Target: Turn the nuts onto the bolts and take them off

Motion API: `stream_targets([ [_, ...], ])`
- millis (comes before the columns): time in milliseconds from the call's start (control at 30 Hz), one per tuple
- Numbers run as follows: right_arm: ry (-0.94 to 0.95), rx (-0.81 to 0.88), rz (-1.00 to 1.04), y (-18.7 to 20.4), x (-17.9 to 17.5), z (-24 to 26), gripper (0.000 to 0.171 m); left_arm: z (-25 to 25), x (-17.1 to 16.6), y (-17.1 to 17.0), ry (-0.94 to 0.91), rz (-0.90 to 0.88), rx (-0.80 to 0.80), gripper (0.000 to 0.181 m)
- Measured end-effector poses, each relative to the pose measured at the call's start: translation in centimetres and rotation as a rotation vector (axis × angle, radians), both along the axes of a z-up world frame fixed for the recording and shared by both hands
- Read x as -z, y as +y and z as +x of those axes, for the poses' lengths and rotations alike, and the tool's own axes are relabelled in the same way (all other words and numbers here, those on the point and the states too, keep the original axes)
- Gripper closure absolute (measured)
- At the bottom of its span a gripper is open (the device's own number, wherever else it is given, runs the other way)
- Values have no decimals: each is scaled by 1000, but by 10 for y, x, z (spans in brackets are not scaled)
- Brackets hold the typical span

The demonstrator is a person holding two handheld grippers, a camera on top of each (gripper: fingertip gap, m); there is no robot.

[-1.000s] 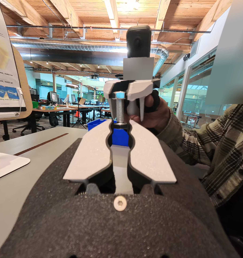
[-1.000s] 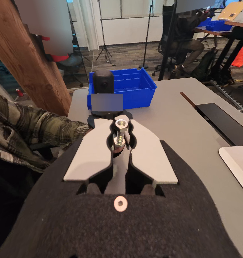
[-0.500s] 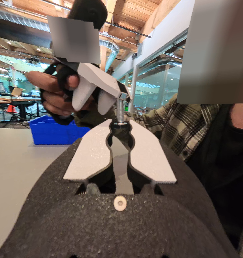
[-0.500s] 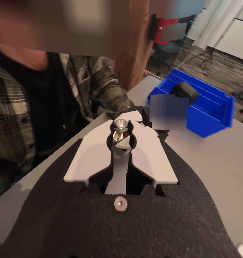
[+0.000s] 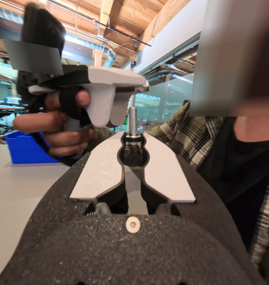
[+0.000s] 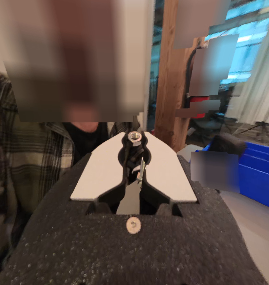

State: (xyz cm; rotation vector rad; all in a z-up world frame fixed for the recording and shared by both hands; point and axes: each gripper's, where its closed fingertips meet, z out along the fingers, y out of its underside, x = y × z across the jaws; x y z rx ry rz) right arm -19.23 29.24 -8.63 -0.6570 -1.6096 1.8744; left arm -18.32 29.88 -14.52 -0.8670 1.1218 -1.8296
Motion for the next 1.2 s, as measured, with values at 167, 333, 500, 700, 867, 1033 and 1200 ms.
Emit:
stream_targets([
  [167, 37, 455, -192, 53, -31, 63, 153, 4, 7, 20, 56, 25, -174, 163],
  [333, -4, 1104, -323, 126, -30, 214, 153, 8, 12, 29, 90, 36, -262, 163],
  [500, -153, 1582, -327, 133, 8, 361, 153, 13, 18, 31, 122, 57, -288, 163],
  [700, -459, 1884, -424, 96, 81, 452, 153, 16, 24, 33, 145, 64, -301, 163],
  [867, -838, 1952, -449, 75, 145, 471, 153, 18, 28, 34, 162, 72, -317, 163],
  [1033, -1118, 1928, -420, 70, 184, 473, 152, 18, 29, 34, 168, 71, -319, 163],
  [1200, -1199, 1928, -400, 78, 203, 475, 143, 18, 28, 35, 172, 86, -334, 163],
])
